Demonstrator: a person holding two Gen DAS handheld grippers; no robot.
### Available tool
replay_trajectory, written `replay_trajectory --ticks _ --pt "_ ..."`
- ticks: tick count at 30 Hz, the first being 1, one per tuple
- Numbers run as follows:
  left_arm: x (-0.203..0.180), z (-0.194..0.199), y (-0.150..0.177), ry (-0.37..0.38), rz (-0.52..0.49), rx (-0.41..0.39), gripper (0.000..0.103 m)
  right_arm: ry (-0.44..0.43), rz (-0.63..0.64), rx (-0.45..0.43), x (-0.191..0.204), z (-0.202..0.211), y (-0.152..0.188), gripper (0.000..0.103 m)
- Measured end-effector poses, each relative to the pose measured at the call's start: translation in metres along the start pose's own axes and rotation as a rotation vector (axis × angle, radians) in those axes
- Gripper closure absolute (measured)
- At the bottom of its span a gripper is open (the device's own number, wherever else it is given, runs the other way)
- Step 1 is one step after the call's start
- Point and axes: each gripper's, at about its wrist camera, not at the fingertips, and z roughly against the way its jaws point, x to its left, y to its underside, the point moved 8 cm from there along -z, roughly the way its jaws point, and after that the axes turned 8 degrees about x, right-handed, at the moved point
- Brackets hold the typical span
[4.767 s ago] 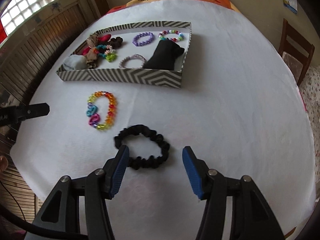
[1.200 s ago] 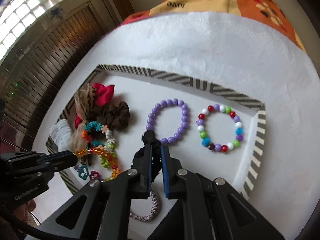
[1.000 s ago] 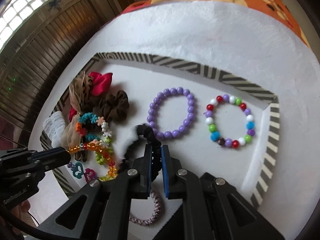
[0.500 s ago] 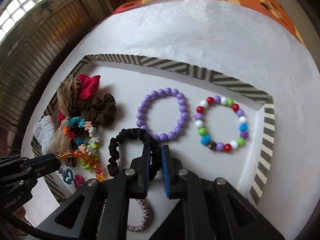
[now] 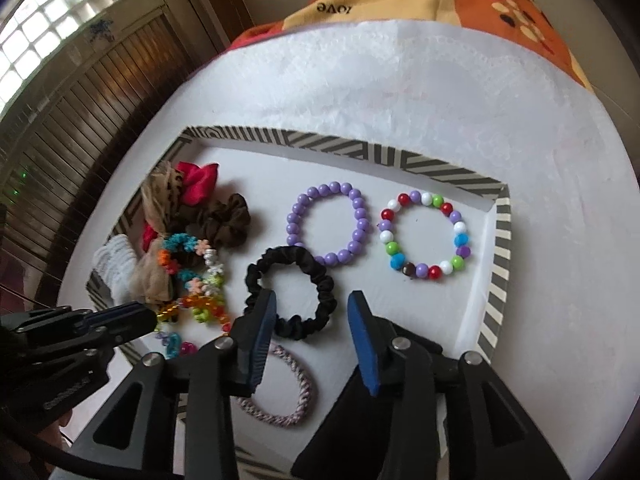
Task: Organize jewelry
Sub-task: 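Open the left tool over the tray and withdraw both tools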
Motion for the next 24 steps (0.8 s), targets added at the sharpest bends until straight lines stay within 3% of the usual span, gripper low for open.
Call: replay_trajectory --ticks 15,24 --pt "0.003 0.032 0.009 -0.024 -0.006 -0.07 0.1 0.013 -0.011 -0.059 0.016 0.039 0.022 0.058" --pt "0.003 0.064 0.022 -0.037 -0.033 -0.15 0.1 0.03 -0.032 -0.13 0.035 0.074 0.044 0.05"
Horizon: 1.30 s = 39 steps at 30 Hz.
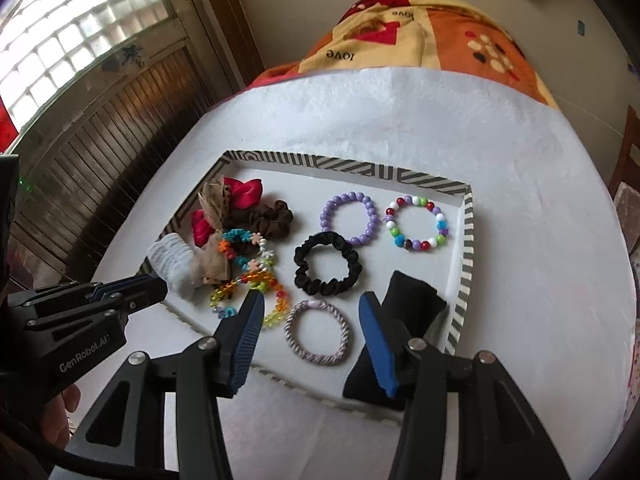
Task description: Organize jewelry
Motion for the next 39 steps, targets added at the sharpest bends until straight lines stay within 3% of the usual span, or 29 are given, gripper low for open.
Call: replay_trajectory --ticks 15,19,39 --pt "0.004 0.066 0.019 -0.028 -0.046 -0.158 0.1 0.074 -0.035 -0.155 0.024 0.07 0.022 0.039" --pt "0.004 0.079 0.024 -0.021 -0.043 -0.182 0.1 0.117 -0.039 -0.178 0.027 0.081 0.027 0.029" --pt "0.006 0.104 0.044 -0.008 -0.035 -0.23 0.1 0.165 -0.057 -0.213 0.029 0.109 0.056 0.028"
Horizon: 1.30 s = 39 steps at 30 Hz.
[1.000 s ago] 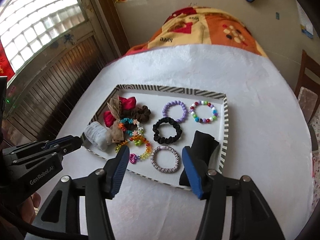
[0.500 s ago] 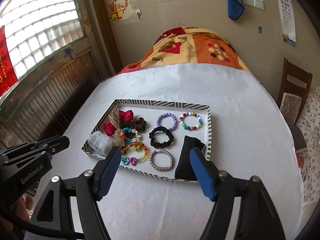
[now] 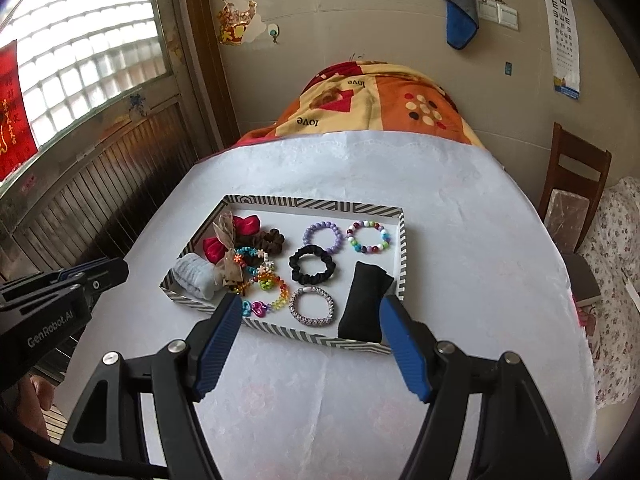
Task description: Organize jewelry
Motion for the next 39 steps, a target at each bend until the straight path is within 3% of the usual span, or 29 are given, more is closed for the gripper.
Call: replay_trajectory --ticks 39 --pt "0.005 -0.012 -0.002 -0.008 0.012 0.031 0.1 -0.012 0.044 0.058 0.007 -0.018 0.001 0.028"
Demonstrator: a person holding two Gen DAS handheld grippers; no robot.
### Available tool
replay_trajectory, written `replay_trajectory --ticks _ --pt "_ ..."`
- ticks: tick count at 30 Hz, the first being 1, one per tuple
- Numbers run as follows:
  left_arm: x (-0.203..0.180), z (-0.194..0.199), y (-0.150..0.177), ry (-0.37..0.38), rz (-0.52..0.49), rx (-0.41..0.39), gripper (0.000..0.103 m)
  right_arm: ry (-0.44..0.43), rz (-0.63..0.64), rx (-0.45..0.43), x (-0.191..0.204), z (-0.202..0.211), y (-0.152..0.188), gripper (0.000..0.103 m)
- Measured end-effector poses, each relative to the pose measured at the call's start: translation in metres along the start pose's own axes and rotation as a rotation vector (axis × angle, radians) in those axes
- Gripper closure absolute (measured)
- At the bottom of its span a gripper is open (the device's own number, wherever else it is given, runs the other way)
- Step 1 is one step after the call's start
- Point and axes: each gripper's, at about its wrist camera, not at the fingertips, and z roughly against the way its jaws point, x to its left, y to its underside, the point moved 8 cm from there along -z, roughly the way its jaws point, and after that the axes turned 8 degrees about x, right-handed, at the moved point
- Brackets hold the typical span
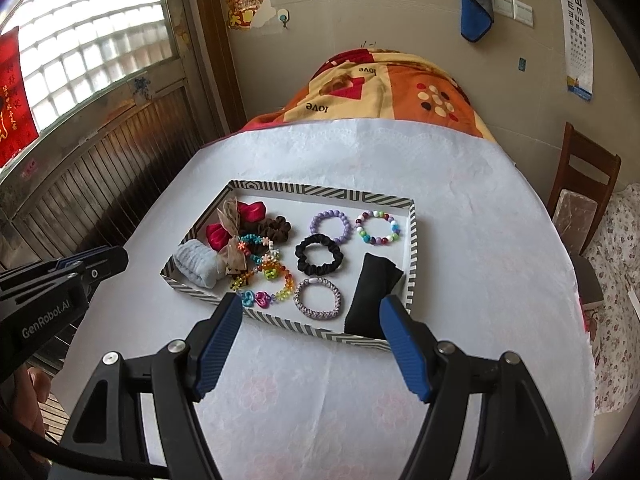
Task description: Organize jewelry
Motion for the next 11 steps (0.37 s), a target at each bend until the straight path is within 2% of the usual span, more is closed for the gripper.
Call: replay_trajectory --ticks 11 --pt "0.0021 -0.0092 -0.0034 0.012 0.011 -0.004 0.1 -0.003 -0.01 0.01 -0.0079 -0.0078 -0.0007 0.028"
